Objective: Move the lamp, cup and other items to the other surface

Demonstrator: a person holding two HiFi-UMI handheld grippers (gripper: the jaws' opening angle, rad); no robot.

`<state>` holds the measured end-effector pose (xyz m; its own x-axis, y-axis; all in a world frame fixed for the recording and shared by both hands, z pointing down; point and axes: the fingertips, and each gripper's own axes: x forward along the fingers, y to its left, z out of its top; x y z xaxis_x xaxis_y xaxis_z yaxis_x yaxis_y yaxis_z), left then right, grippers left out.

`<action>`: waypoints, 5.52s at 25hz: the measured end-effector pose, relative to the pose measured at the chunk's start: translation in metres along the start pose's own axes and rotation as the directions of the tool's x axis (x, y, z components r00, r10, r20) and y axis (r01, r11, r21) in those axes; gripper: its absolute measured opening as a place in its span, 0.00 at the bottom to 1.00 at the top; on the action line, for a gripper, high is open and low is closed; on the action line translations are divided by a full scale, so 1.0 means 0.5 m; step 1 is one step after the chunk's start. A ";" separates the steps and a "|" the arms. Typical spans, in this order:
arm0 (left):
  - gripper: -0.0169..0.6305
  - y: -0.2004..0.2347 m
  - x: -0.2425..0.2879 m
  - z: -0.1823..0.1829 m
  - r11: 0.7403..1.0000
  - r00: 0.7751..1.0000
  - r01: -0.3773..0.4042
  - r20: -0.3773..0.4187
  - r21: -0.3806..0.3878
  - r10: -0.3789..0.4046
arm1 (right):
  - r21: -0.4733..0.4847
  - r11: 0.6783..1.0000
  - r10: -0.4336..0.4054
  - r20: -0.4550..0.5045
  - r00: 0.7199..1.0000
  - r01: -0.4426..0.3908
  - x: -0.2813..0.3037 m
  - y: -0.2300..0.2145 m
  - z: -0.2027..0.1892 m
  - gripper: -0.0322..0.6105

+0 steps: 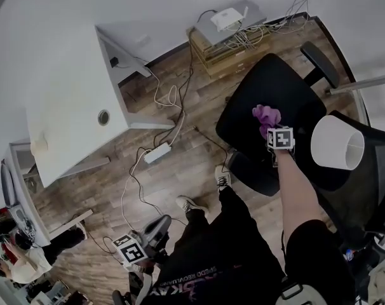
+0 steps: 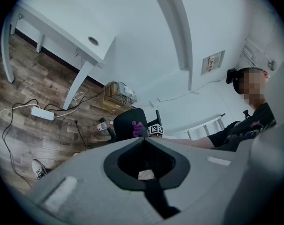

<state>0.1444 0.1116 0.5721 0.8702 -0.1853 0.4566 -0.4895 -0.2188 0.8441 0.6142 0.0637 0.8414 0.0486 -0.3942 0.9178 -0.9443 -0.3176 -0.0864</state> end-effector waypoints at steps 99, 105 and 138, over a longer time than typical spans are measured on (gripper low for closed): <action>0.02 -0.012 -0.291 -0.050 0.915 0.920 0.340 0.123 0.218 -0.372 | -0.476 0.059 0.918 -0.319 0.234 -0.878 -0.751 1.159 -0.251 0.05; 0.02 -0.005 -0.288 -0.041 0.918 0.907 0.348 0.180 0.189 -0.381 | -0.460 0.045 0.915 -0.336 0.221 -0.887 -0.747 1.151 -0.247 0.05; 0.02 0.078 -0.404 -0.061 0.990 0.749 0.134 0.658 -0.035 -0.078 | -0.370 -0.073 0.846 -0.515 0.139 -0.926 -0.734 1.196 -0.259 0.09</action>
<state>-0.0488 0.1697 0.5212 0.6531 -0.7517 0.0913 -0.3661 -0.2079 0.9070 -0.0104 0.1301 0.5033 -0.9597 0.1201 0.2542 -0.0969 0.7074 -0.7002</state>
